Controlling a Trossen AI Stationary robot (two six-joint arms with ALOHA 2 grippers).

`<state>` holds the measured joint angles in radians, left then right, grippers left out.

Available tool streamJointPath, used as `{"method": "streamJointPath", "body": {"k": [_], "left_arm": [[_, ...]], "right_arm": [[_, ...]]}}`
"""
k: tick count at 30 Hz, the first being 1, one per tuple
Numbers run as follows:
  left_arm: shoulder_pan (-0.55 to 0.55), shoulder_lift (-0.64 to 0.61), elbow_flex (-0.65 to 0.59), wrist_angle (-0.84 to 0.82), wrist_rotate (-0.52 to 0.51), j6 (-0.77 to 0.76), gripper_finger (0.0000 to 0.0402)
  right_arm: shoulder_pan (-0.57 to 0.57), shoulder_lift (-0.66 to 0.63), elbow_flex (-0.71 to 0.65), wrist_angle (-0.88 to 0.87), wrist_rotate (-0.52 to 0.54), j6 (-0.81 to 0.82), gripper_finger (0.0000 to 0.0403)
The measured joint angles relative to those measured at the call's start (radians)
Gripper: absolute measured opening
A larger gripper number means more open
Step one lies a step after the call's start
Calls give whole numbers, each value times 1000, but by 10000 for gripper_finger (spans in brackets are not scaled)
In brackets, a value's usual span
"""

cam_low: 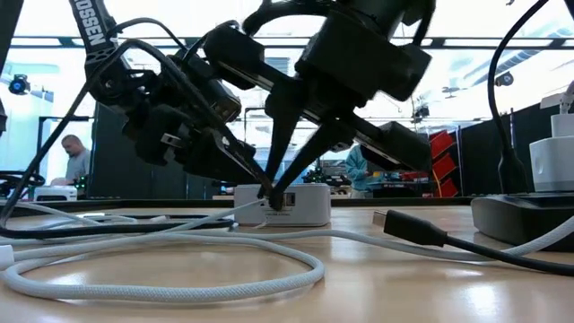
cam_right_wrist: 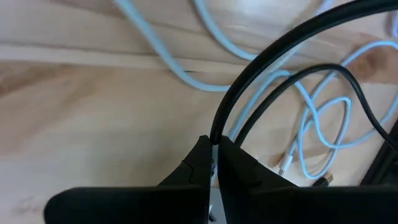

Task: Plug in charger cables
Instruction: Insert the black charger cable into the white outlet

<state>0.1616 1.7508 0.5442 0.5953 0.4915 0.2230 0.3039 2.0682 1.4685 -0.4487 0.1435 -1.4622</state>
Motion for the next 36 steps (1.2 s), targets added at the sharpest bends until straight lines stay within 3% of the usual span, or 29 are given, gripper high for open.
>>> {"method": "streamJointPath", "body": {"k": [14, 18, 36], "left_arm": [[0, 1, -1, -2, 18, 17, 62], [5, -2, -2, -9, 24, 24, 62], [36, -100, -8, -111, 90, 0, 62]], "right_arm": [[11, 0, 0, -29, 40, -135, 0], [23, 0, -1, -53, 97, -221, 0], [36, 0, -1, -80, 140, -340, 0]]}}
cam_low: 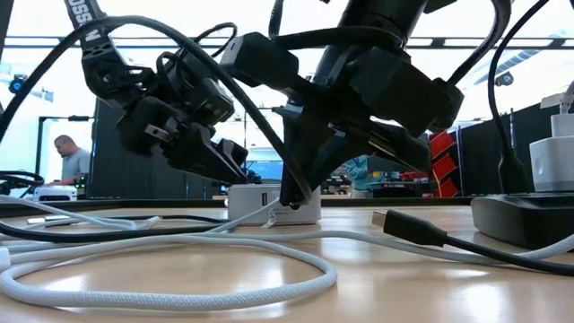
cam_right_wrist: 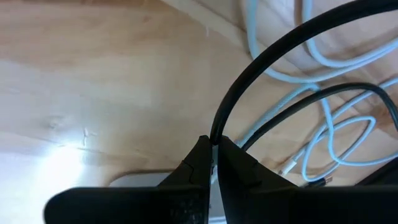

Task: Plug in charger cables
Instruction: Insert the black charger cable into the white outlet

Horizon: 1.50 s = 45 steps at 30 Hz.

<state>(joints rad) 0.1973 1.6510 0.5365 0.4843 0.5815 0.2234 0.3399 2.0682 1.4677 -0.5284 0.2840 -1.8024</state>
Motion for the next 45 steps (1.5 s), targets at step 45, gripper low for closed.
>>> {"method": "streamJointPath", "body": {"k": [45], "left_arm": [[2, 197, 199, -125, 38, 108, 0]], "right_arm": [[-45, 2, 0, 69, -57, 128, 0]]}}
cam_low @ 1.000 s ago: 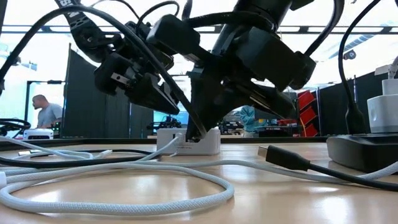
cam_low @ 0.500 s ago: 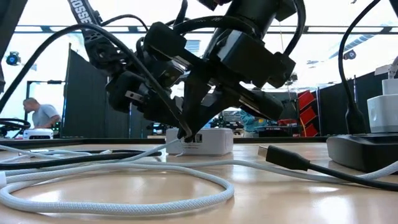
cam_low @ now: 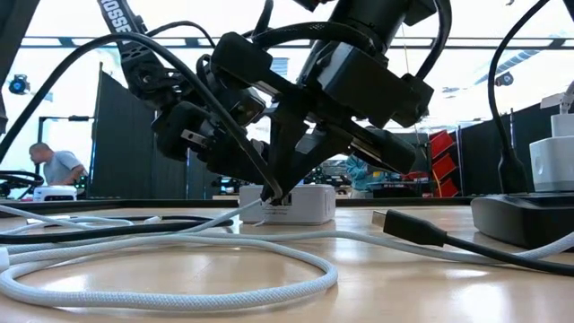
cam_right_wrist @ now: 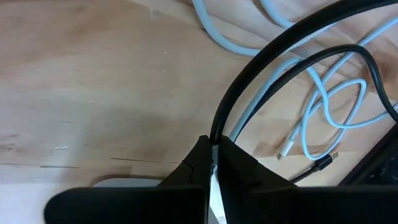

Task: Plug in charger cables
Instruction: Insert the black charger cable into the white outlet

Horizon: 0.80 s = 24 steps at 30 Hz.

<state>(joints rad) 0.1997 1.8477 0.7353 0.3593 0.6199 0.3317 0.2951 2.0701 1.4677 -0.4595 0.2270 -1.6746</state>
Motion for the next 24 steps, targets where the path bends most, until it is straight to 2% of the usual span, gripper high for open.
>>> {"method": "streamJointPath", "body": {"k": [24], "left_arm": [[0, 0, -2, 8, -6, -21, 0]], "right_arm": [[-1, -15, 0, -15, 7, 68, 0]]}}
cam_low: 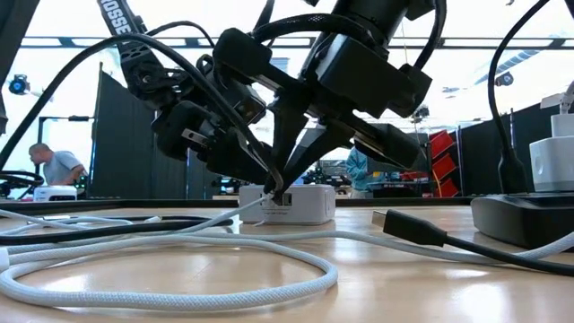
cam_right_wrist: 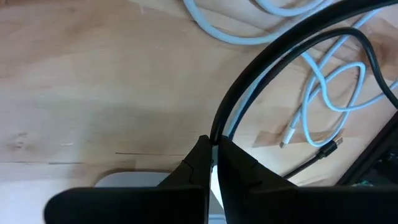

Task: Plug in charger cables
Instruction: Insert the black charger cable into the white outlet

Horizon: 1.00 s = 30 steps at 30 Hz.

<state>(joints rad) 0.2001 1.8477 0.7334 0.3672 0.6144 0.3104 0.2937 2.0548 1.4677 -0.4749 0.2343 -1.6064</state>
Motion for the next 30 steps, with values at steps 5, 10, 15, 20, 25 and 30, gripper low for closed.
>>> {"method": "streamJointPath", "body": {"k": [5, 10, 15, 20, 25, 30], "left_arm": [[0, 0, 0, 0, -2, -5, 0], [1, 0, 0, 3, -6, -5, 0], [1, 0, 0, 5, -7, -5, 0], [1, 0, 0, 4, 6, -5, 0], [1, 0, 0, 3, 10, -5, 0], [2, 0, 0, -11, 16, 8, 0]], "right_arm": [[-15, 0, 0, 3, -19, 17, 0], [-28, 1, 0, -22, -47, 44, 0], [-38, 8, 0, -38, -53, 45, 0], [-49, 8, -3, -43, -58, 44, 0], [-49, 8, -4, -44, -54, 39, 0], [-53, 8, -5, -47, -46, 36, 0]]}}
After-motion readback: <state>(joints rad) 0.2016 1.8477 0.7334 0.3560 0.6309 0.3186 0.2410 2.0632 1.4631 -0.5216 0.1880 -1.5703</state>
